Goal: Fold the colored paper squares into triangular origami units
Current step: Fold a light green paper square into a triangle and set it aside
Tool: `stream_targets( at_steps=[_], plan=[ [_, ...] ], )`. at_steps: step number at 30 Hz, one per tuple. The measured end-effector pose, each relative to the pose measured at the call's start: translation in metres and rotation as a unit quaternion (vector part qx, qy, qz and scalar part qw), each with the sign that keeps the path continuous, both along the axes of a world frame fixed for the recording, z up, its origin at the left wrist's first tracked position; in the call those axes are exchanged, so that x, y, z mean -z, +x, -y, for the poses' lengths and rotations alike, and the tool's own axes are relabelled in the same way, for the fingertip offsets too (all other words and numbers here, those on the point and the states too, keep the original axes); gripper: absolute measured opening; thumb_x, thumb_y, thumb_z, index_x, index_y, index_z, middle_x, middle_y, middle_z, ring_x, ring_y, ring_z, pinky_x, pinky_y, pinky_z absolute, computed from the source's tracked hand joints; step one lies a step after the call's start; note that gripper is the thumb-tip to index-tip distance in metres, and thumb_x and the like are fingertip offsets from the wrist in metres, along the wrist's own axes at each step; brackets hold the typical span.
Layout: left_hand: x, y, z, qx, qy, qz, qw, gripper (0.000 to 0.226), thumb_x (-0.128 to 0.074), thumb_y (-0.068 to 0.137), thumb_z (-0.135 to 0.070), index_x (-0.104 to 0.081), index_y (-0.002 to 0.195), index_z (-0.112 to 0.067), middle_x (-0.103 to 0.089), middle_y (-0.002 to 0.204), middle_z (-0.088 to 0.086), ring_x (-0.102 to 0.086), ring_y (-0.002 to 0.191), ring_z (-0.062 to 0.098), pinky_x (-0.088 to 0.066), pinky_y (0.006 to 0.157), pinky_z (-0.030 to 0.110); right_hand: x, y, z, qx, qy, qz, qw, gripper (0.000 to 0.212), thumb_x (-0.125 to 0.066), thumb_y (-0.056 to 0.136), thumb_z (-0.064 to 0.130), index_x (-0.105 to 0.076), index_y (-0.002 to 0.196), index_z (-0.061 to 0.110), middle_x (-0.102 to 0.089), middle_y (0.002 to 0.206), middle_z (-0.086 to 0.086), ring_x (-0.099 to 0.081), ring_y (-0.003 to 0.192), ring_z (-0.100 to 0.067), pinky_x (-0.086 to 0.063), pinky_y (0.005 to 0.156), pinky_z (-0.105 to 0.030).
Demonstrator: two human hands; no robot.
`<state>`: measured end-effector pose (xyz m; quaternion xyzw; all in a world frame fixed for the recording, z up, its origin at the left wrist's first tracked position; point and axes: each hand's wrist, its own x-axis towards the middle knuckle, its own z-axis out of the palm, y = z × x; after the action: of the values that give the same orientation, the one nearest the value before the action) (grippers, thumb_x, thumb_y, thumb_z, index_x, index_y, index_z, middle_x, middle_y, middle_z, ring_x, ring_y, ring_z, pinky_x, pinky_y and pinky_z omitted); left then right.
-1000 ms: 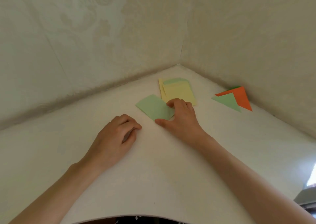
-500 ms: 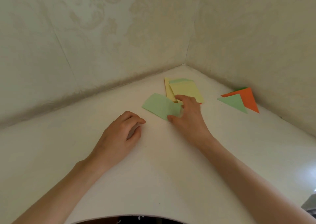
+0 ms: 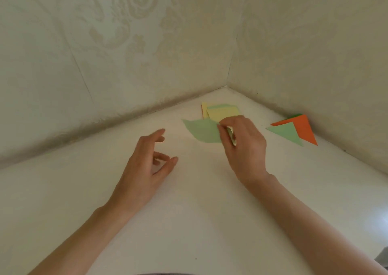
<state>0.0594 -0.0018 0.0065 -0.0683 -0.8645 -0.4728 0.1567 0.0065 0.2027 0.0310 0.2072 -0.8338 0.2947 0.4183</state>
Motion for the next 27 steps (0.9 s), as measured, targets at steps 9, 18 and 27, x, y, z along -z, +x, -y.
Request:
stream_targets(
  at_steps=[9, 18, 27],
  plan=[
    [-0.02, -0.004, 0.003, 0.127, 0.552, 0.229, 0.792, 0.044, -0.085, 0.061, -0.028, -0.072, 0.097, -0.006, -0.07, 0.104, 0.013, -0.069, 0.091, 0.02, -0.057, 0.072, 0.027, 0.02, 0.024, 0.012, -0.234, 0.224, -0.152, 0.934, 0.013, -0.06, 0.089, 0.002, -0.057, 0.099, 0.009, -0.07, 0.105, -0.008, -0.063, 0.073, -0.022, -0.048, 0.05, -0.031],
    [-0.02, -0.007, 0.006, 0.078, 0.487, 0.209, 0.845, 0.03, -0.059, 0.073, -0.002, -0.063, 0.102, -0.003, -0.073, 0.093, 0.009, -0.07, 0.084, 0.017, -0.057, 0.07, 0.024, 0.018, 0.012, 0.012, -0.239, 0.071, 0.108, 0.962, 0.022, -0.061, 0.087, 0.032, -0.072, 0.098, 0.016, -0.059, 0.104, 0.002, -0.049, 0.086, -0.014, -0.045, 0.075, -0.024],
    [-0.022, 0.0, -0.003, 0.128, 0.478, 0.208, 0.844, 0.023, -0.056, 0.078, -0.007, -0.067, 0.098, -0.008, -0.072, 0.097, 0.008, -0.069, 0.089, 0.017, -0.057, 0.072, 0.027, 0.007, 0.025, 0.022, -0.257, -0.235, 0.395, 0.85, 0.012, -0.064, 0.088, 0.013, -0.063, 0.076, 0.011, -0.064, 0.067, 0.006, -0.055, 0.062, -0.003, -0.044, 0.063, -0.019]
  ],
)
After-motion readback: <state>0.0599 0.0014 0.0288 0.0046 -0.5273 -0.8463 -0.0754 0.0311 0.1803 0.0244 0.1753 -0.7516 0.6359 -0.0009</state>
